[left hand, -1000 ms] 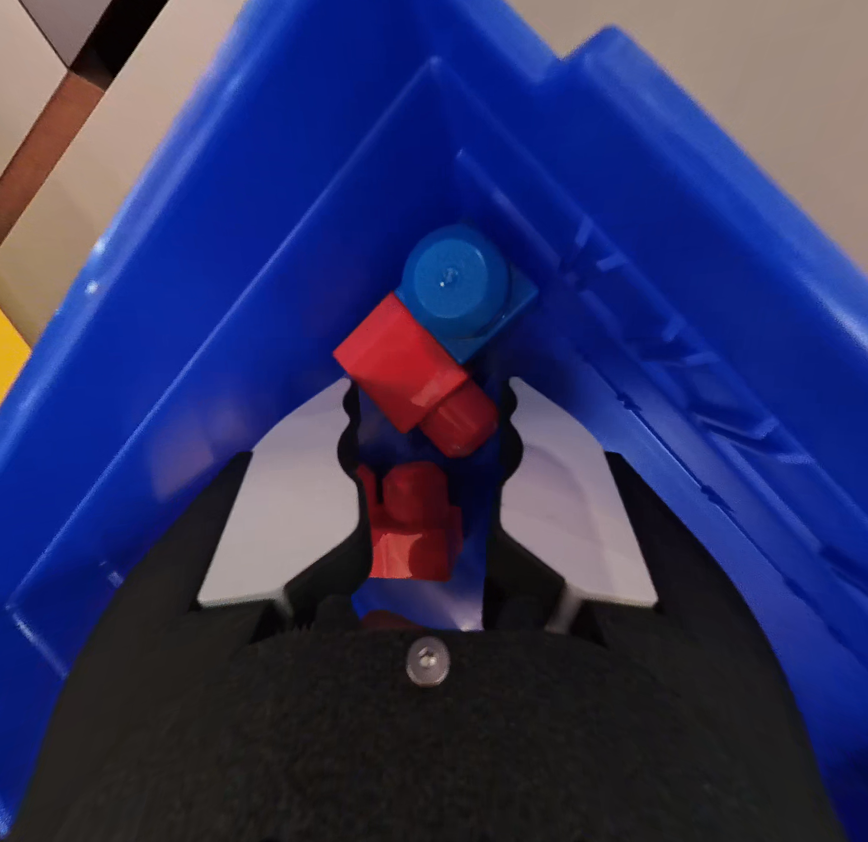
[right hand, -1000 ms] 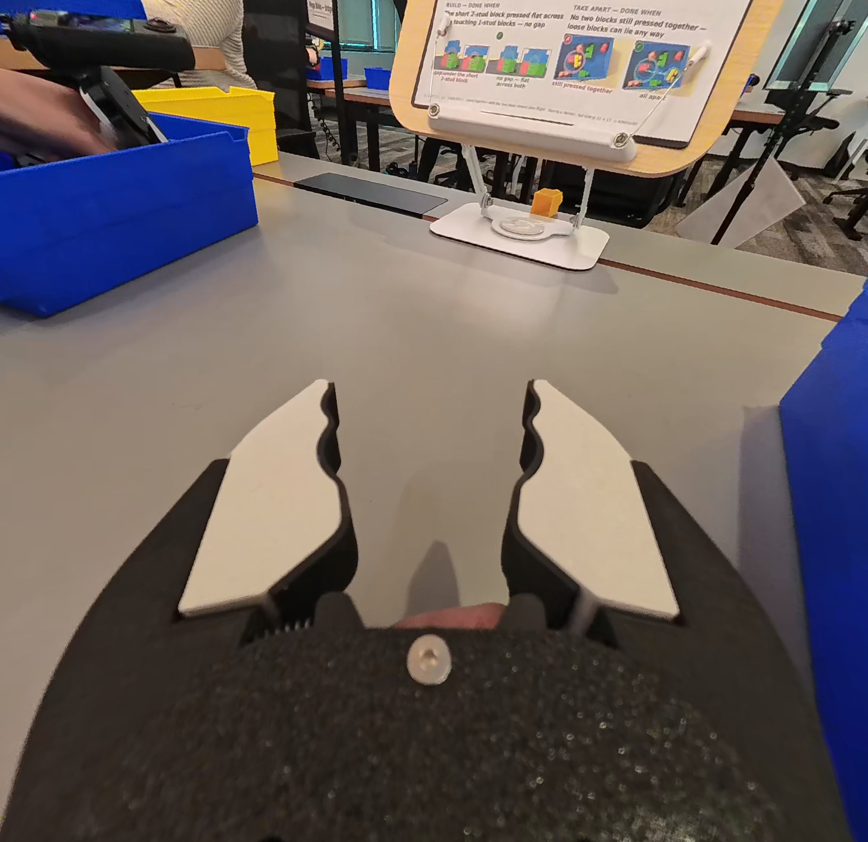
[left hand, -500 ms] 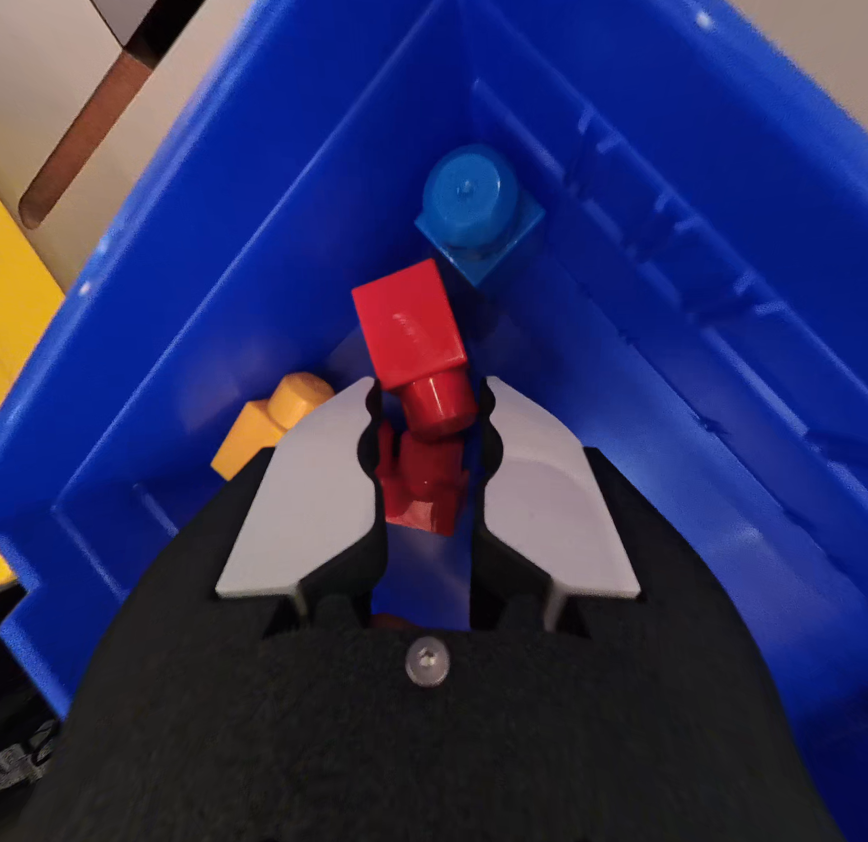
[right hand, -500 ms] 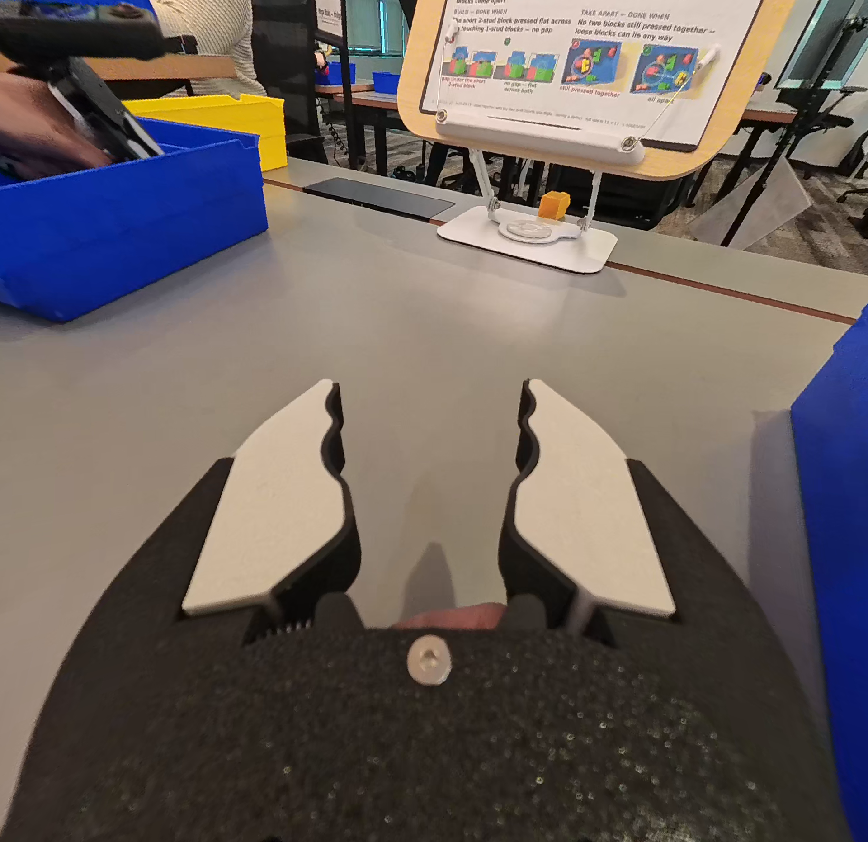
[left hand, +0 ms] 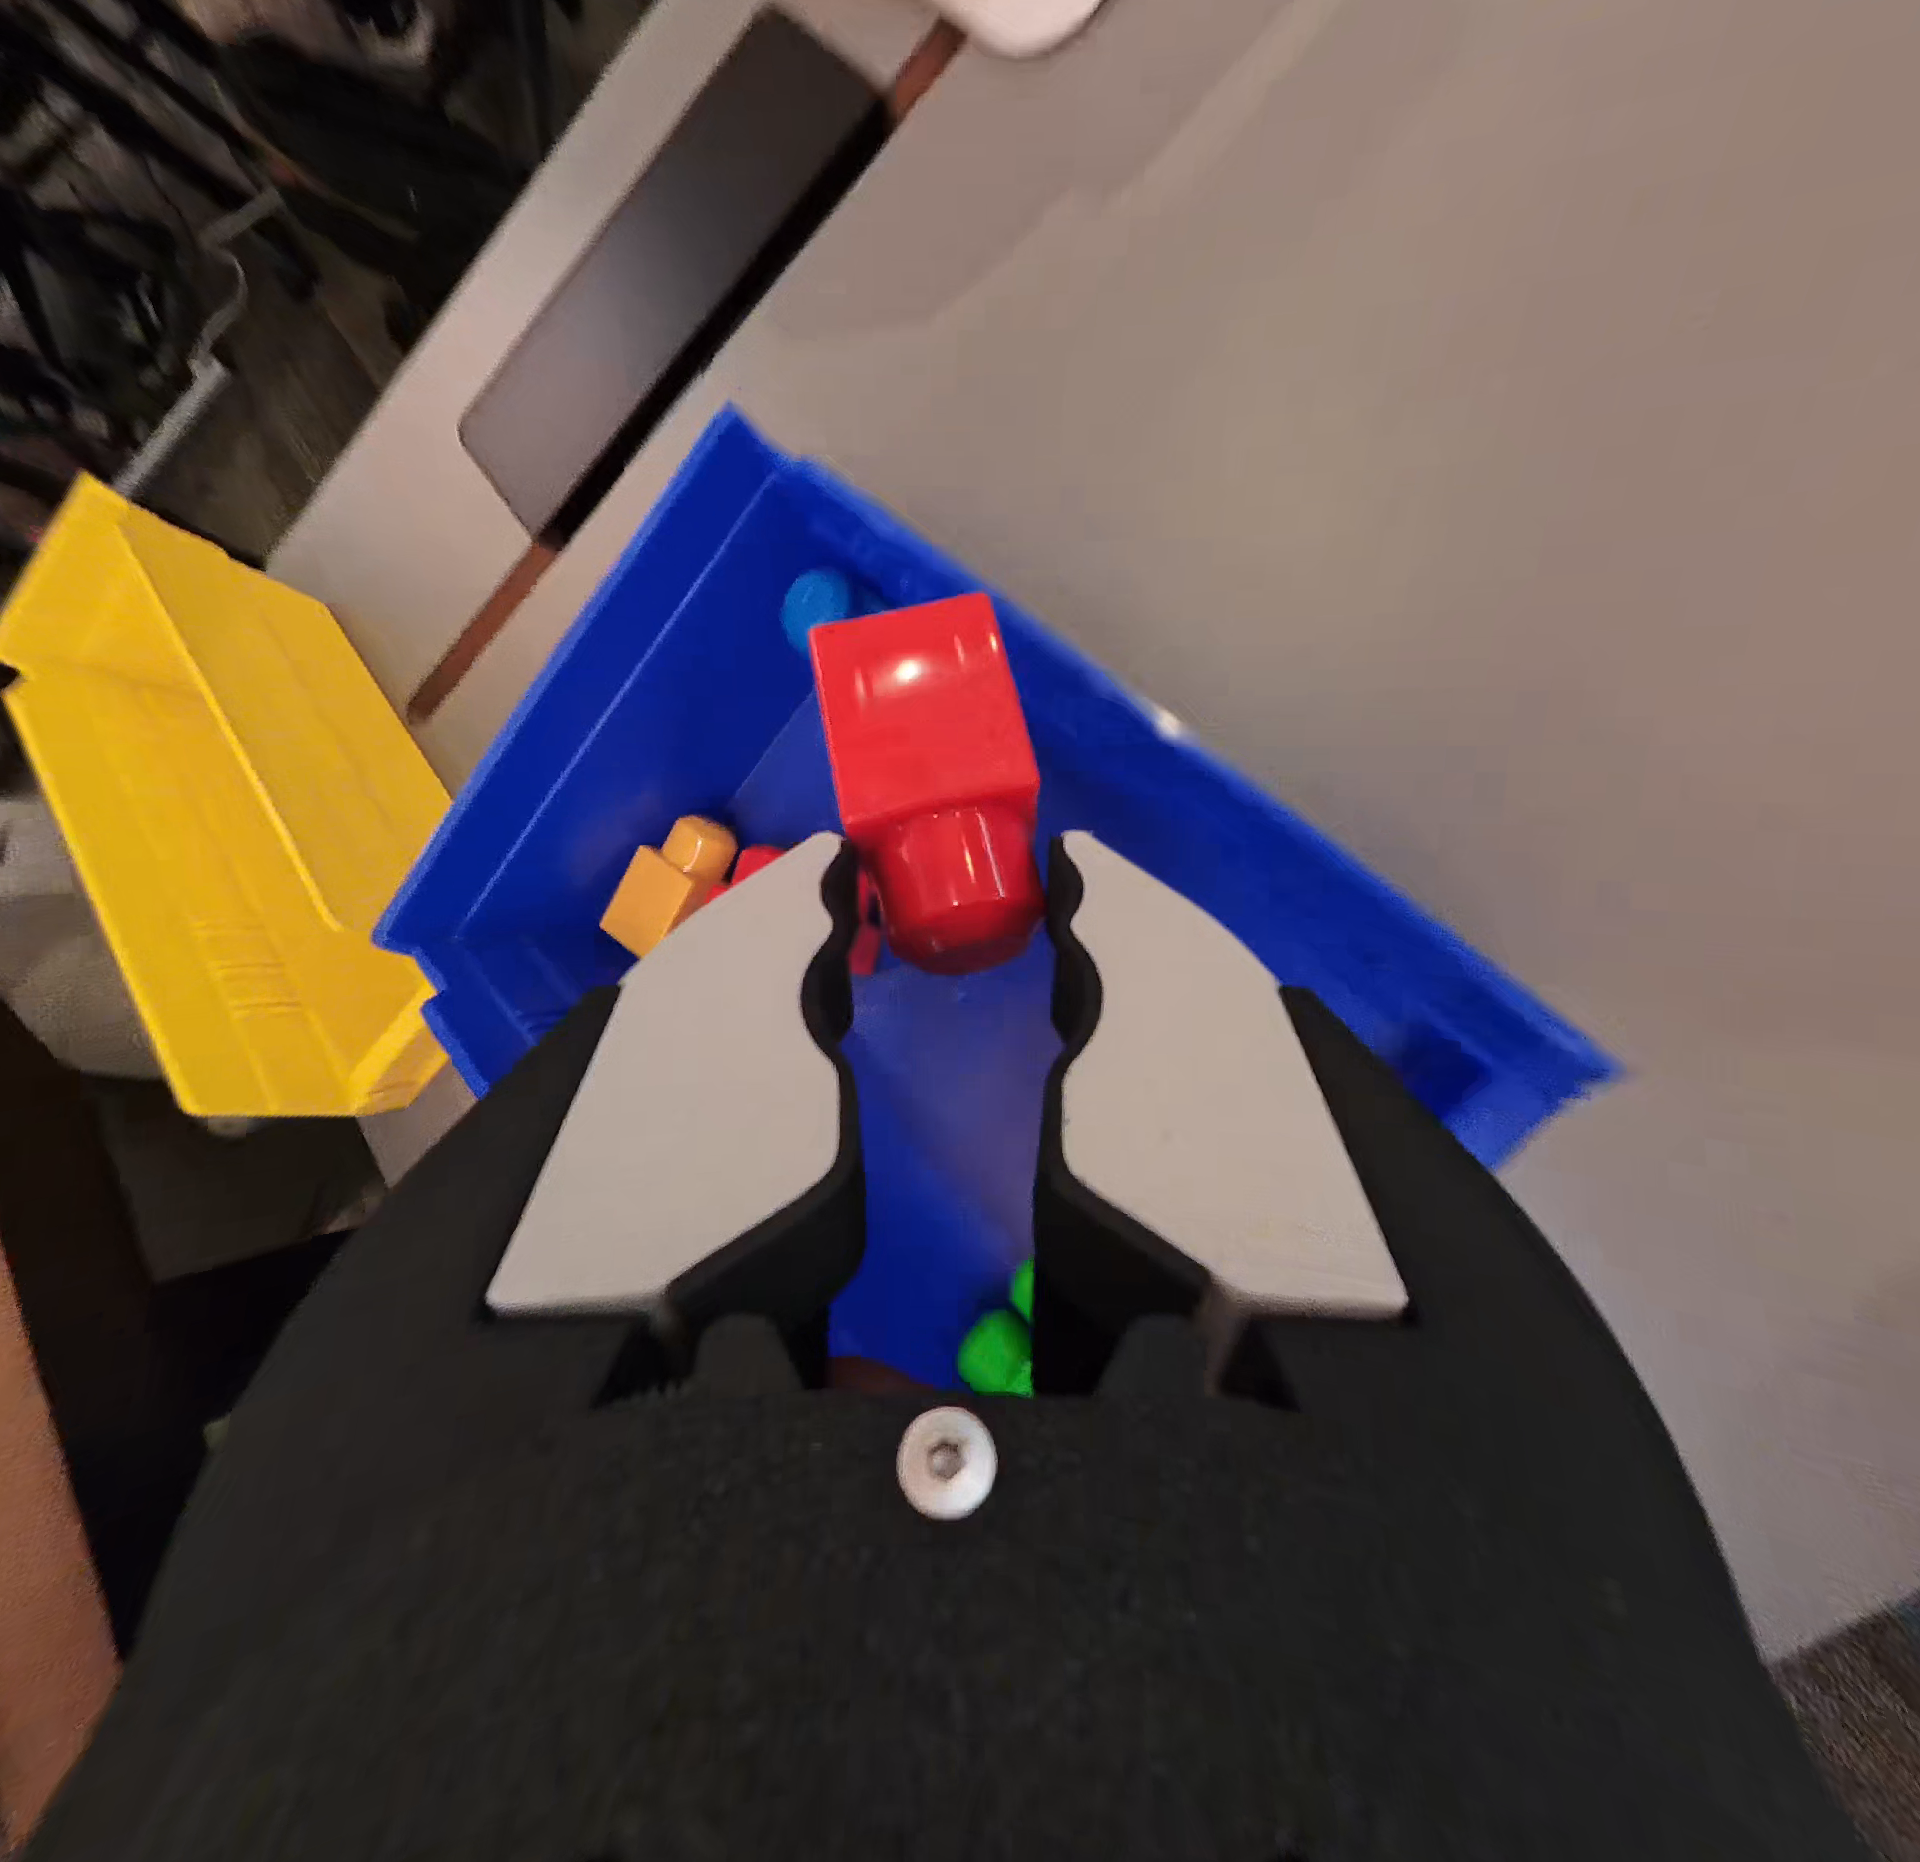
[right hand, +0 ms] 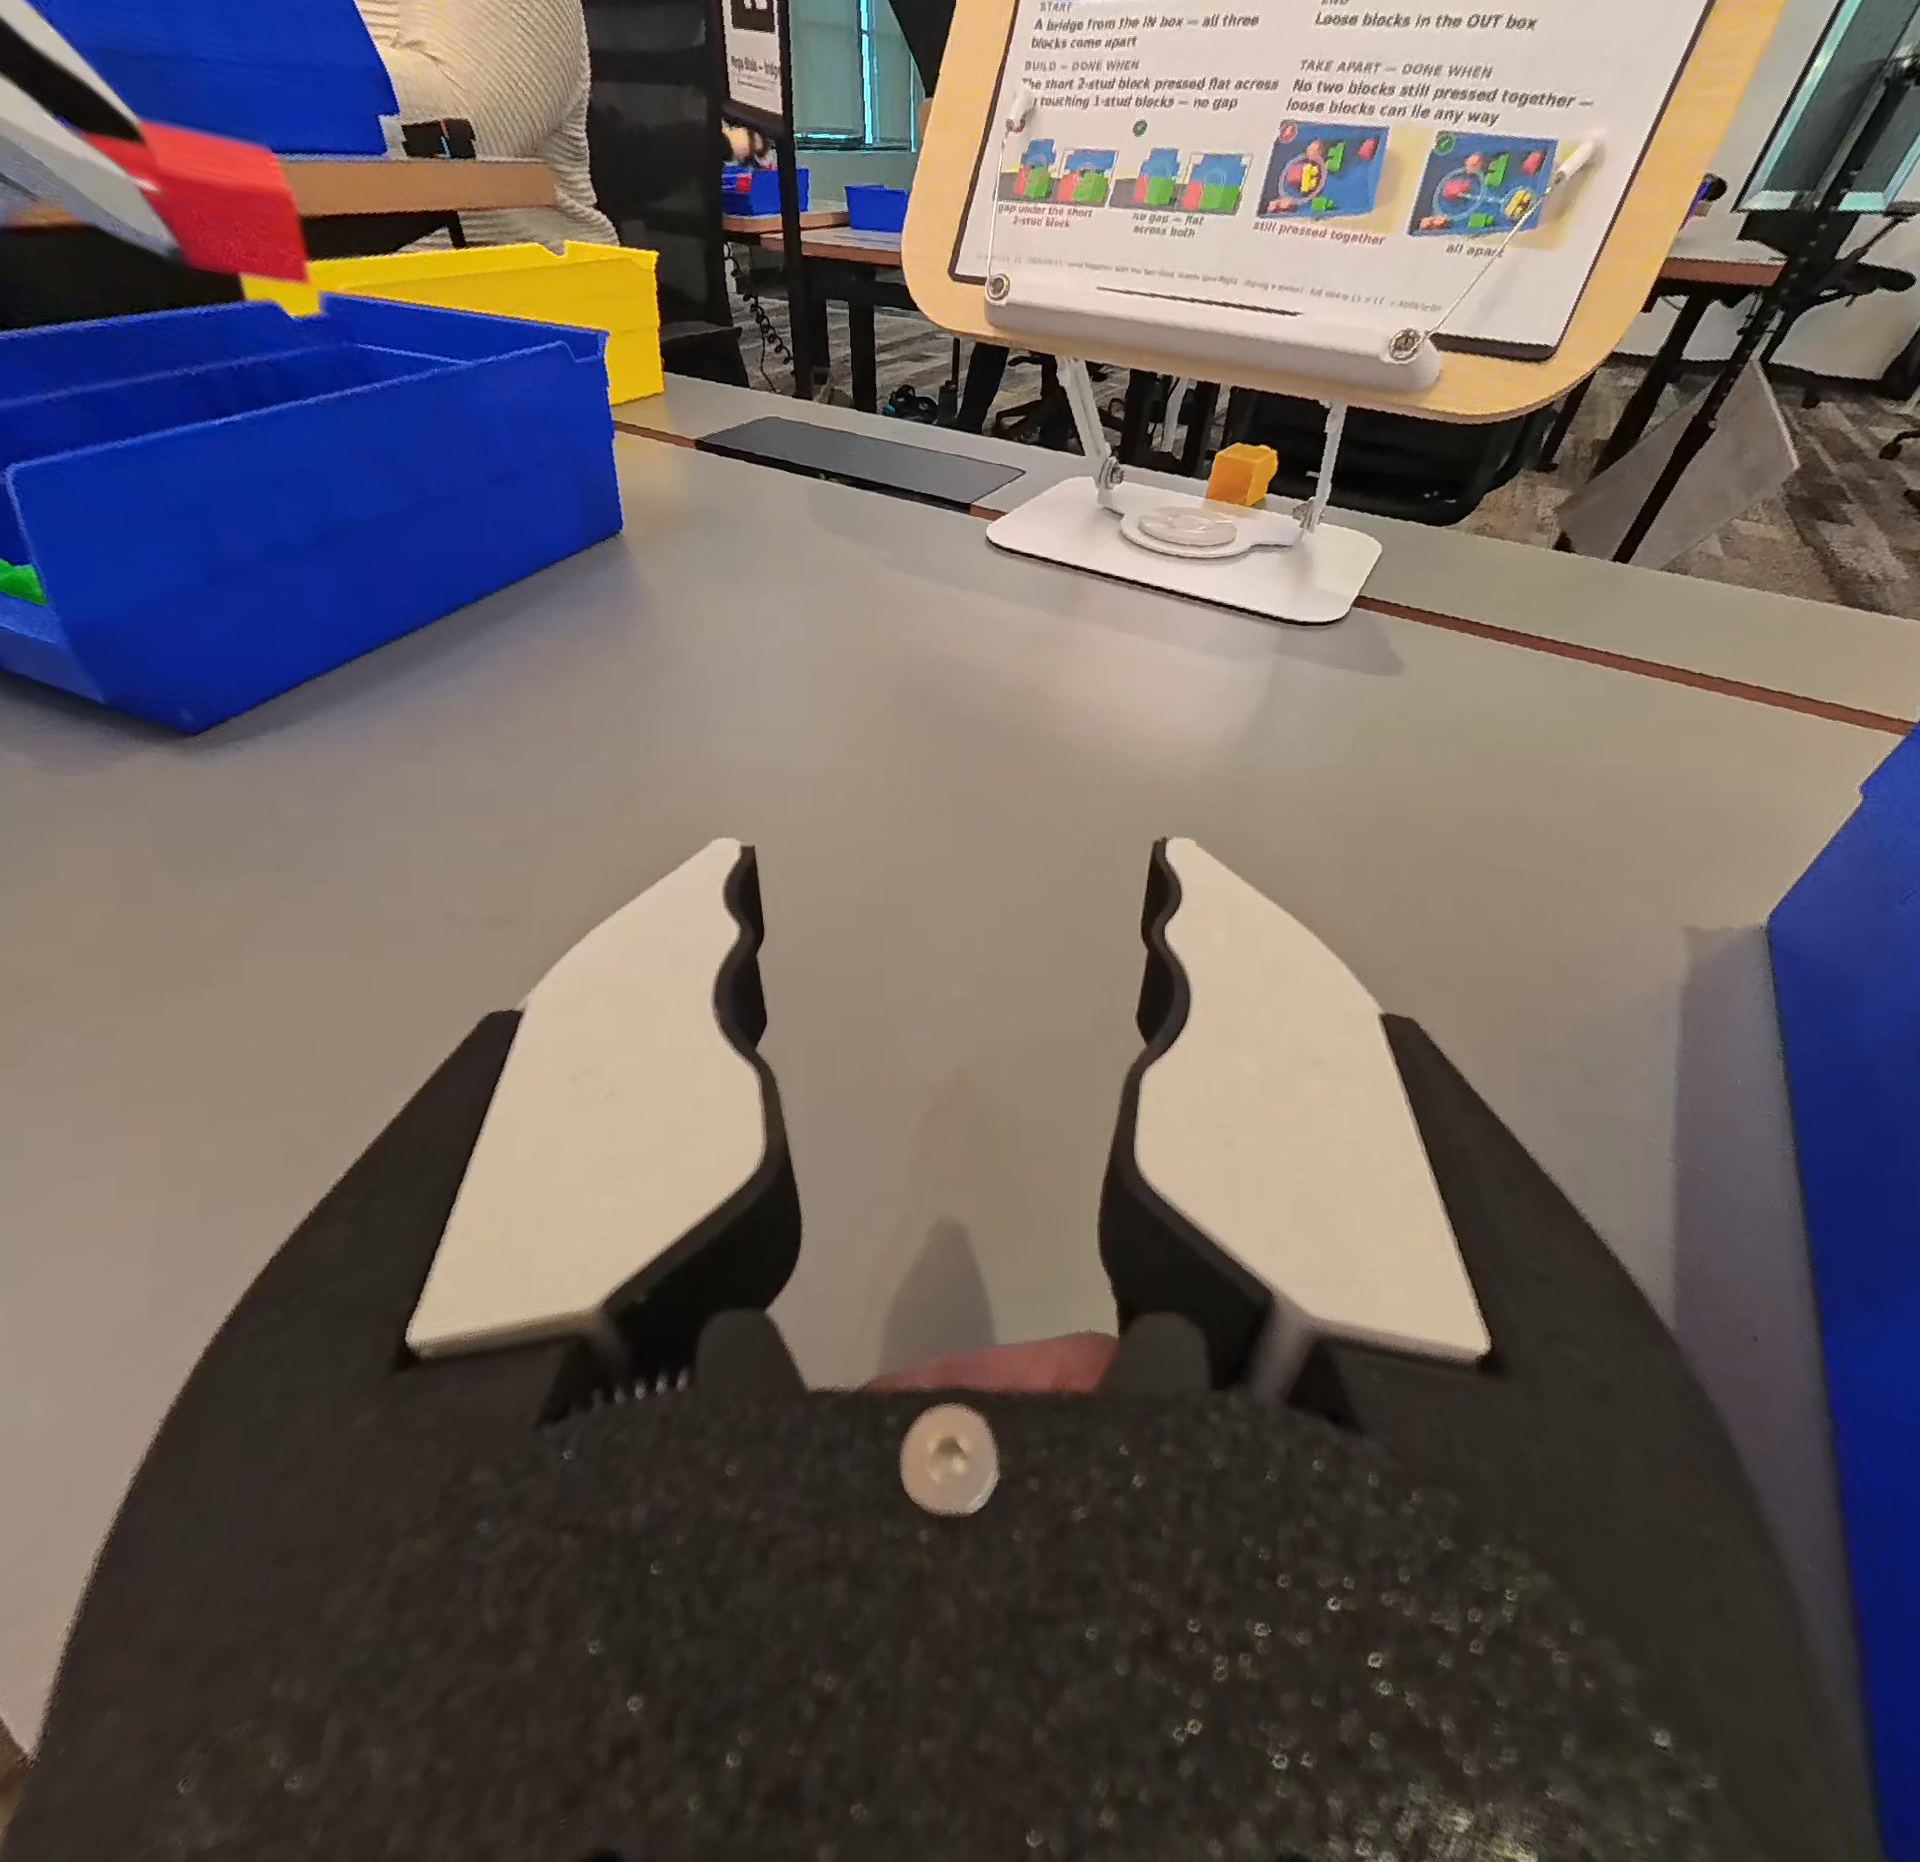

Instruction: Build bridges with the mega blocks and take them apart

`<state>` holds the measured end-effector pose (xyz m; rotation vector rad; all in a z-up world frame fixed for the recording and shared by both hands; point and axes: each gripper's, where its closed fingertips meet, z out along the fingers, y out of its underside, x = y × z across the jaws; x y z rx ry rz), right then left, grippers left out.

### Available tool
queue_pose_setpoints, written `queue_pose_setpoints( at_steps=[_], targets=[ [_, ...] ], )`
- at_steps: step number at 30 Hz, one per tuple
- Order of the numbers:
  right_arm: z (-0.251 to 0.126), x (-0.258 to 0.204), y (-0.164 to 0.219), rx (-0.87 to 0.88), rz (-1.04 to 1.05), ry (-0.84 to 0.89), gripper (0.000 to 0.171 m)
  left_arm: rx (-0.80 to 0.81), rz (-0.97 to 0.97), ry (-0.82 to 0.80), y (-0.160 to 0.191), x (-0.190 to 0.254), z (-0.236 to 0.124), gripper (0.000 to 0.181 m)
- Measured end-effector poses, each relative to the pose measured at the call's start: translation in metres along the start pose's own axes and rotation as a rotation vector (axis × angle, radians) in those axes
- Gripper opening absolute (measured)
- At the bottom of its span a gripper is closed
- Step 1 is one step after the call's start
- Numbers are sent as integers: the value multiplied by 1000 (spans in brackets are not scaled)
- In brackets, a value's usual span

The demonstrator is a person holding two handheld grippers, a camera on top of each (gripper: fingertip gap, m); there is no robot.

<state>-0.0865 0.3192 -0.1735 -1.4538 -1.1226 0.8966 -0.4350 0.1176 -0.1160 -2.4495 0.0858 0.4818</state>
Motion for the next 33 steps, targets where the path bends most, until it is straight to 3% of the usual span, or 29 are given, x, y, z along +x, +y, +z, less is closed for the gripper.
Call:
queue_pose_setpoints(
  at_steps=[6, 12, 17, 23, 29, 33],
  targets=[
    [-4, 2, -9, 61, -2, -11, 70, 313, -134, -17, -29, 78, -61, 34],
    [-9, 17, -15, 89, -22, 33, 70, 483, -419, -54, -7, 151, -51, 34],
    [-11, 21, -15, 85, -48, 57, 69, 510, -514, -105, 3, 199, -37, 34],
    [-9, 20, -13, 68, -71, 65, 69, 522, -539, -138, 6, 222, -38, 34],
    [-9, 19, -11, 59, -68, 60, 69, 458, -425, -107, 5, 224, -35, 34],
    [-9, 15, -12, 54, -67, 40, 69, 291, -206, 50, -11, 211, -24, 34]
  ],
)
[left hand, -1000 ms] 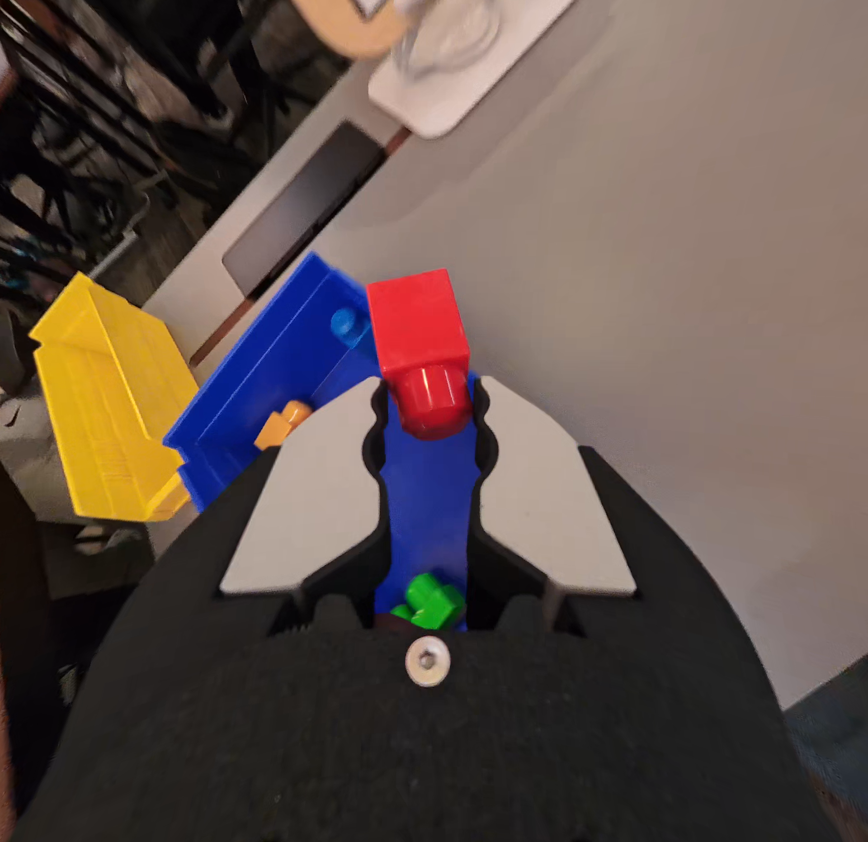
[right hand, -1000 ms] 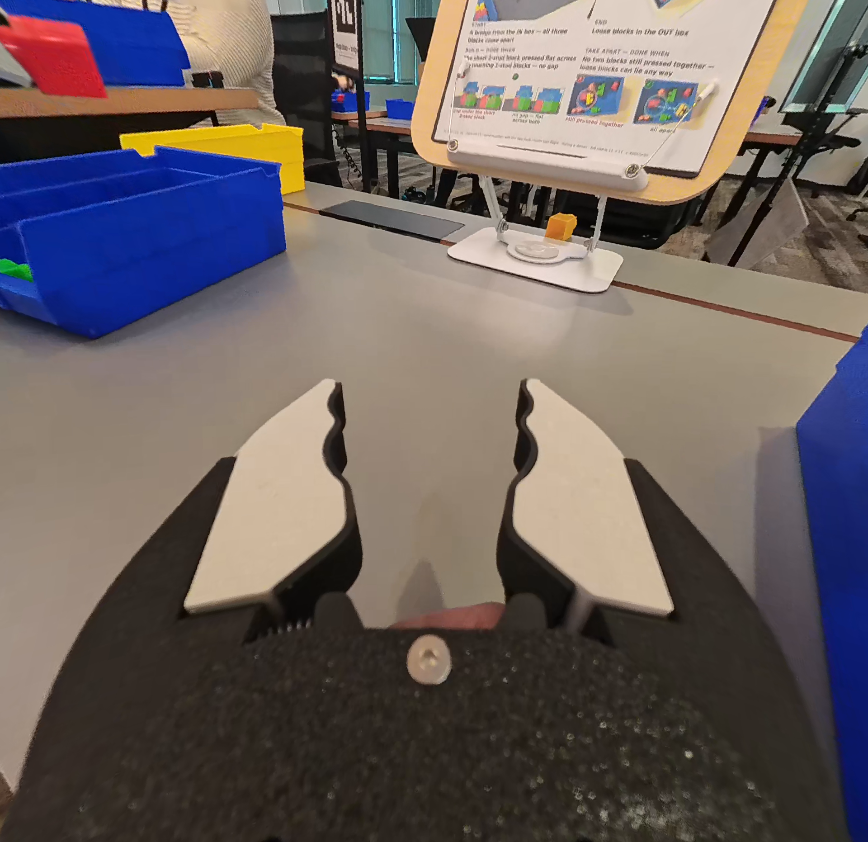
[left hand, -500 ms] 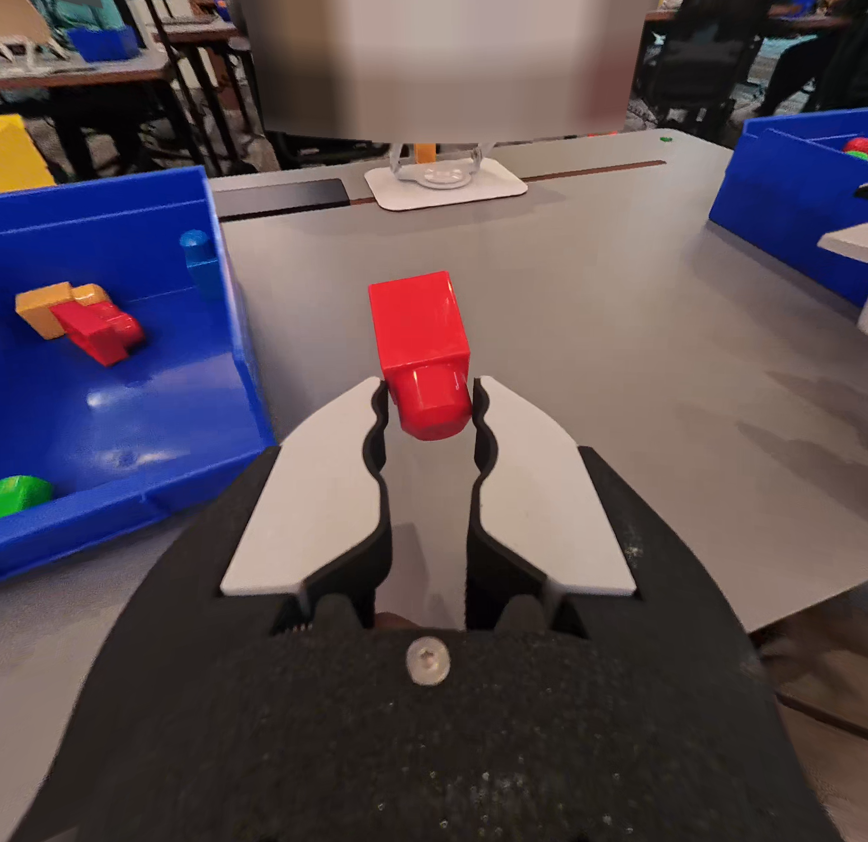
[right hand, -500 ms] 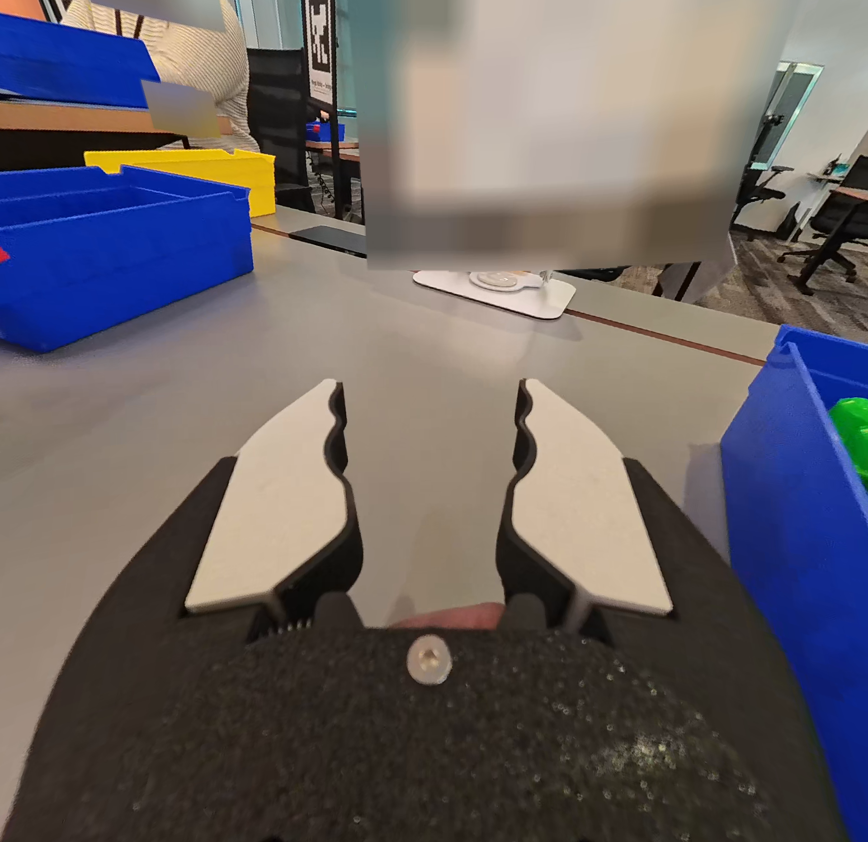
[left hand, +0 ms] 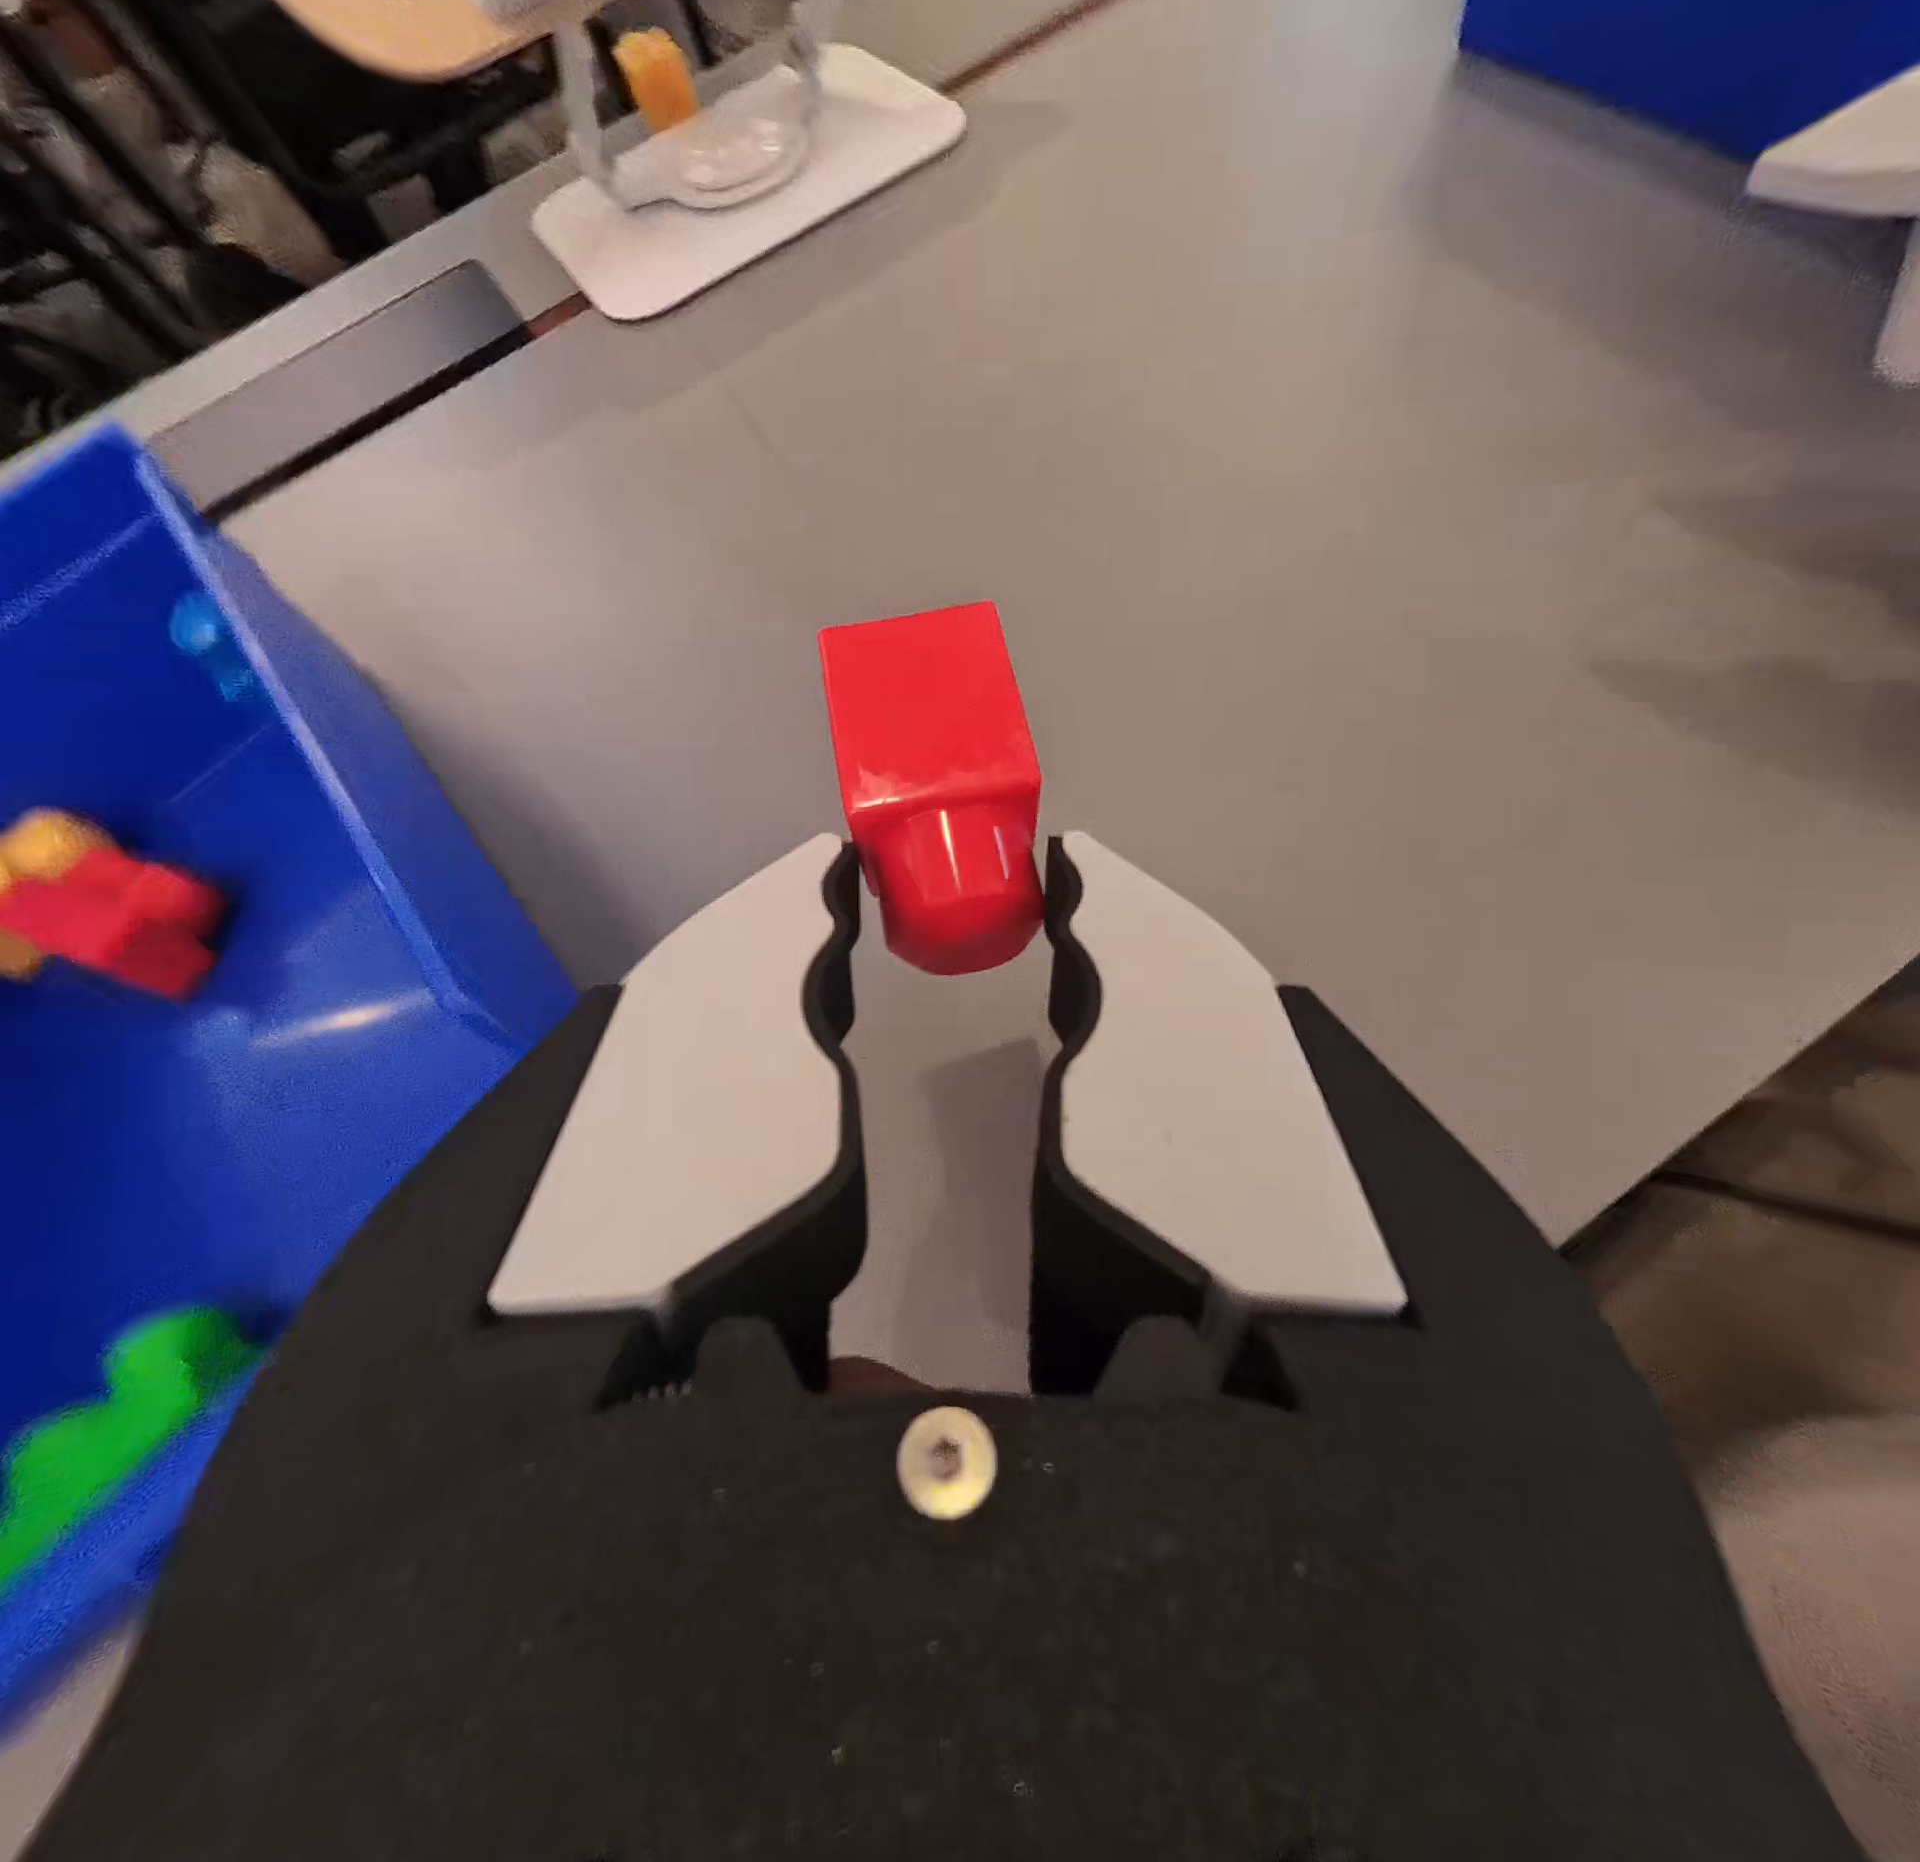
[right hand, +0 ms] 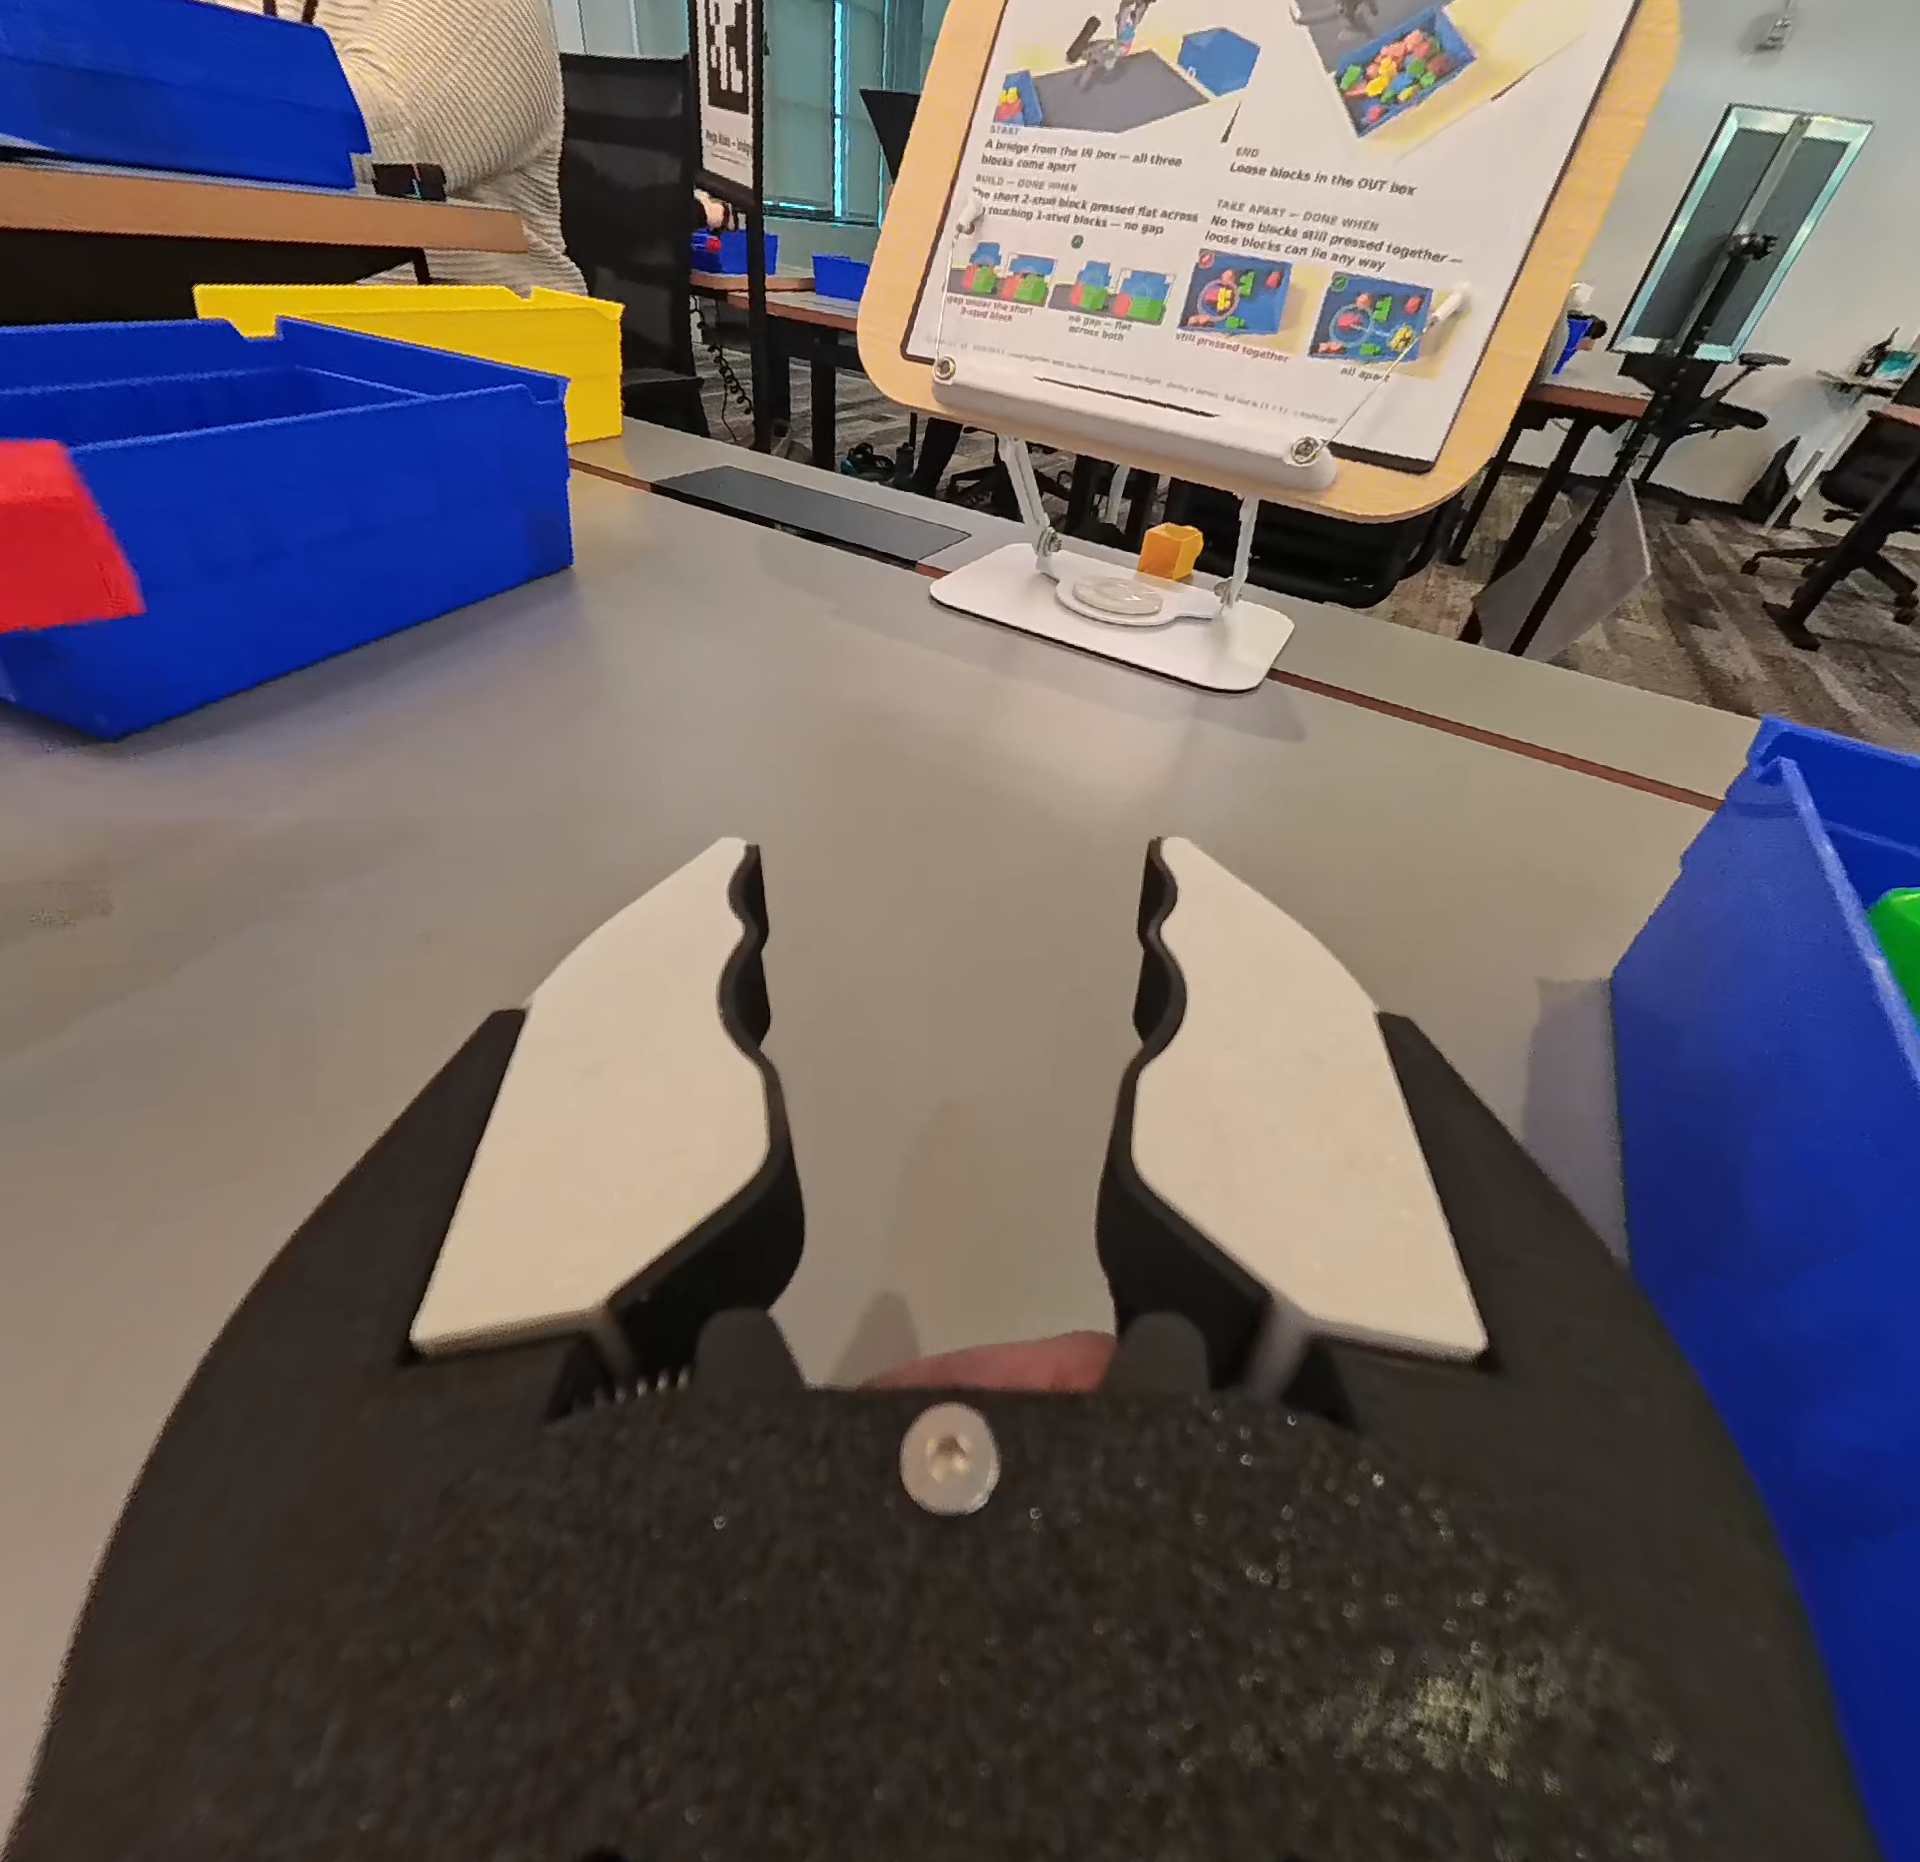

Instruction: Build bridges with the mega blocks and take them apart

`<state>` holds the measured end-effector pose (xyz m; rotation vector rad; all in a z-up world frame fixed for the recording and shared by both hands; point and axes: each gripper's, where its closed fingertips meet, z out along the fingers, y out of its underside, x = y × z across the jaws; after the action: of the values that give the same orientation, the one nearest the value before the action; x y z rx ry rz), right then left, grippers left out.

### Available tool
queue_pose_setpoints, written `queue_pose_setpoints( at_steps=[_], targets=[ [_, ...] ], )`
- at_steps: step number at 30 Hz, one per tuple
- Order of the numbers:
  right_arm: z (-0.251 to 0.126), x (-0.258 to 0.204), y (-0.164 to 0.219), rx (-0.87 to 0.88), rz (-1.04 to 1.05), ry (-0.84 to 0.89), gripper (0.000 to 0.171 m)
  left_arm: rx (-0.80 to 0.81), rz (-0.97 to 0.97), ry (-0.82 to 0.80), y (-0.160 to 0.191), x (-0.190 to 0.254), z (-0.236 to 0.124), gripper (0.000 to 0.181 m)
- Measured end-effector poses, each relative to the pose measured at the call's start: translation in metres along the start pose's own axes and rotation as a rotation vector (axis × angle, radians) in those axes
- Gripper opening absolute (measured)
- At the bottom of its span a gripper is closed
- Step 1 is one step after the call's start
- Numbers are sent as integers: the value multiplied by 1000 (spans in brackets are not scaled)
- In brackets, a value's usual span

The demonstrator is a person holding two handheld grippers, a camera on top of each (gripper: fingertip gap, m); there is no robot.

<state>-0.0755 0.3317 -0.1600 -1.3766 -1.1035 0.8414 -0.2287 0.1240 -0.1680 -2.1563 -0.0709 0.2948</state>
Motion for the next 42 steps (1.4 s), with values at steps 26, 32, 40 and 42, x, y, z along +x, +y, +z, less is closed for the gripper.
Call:
queue_pose_setpoints(
  at_steps=[26, 32, 40, 42],
  targets=[
    [-1, -9, 6, -50, -45, -46, 69, -1217, 1230, 488, -18, -49, 150, 34],
    [0, -11, 7, -55, -45, -53, 69, -1241, 1246, 516, -14, -45, 153, 34],
    [1, -14, 9, -67, -49, -64, 69, -1253, 1198, 570, -9, -37, 153, 39],
    [1, -13, 9, -67, -51, -62, 69, -1260, 1196, 574, -8, -36, 153, 43]
  ],
)
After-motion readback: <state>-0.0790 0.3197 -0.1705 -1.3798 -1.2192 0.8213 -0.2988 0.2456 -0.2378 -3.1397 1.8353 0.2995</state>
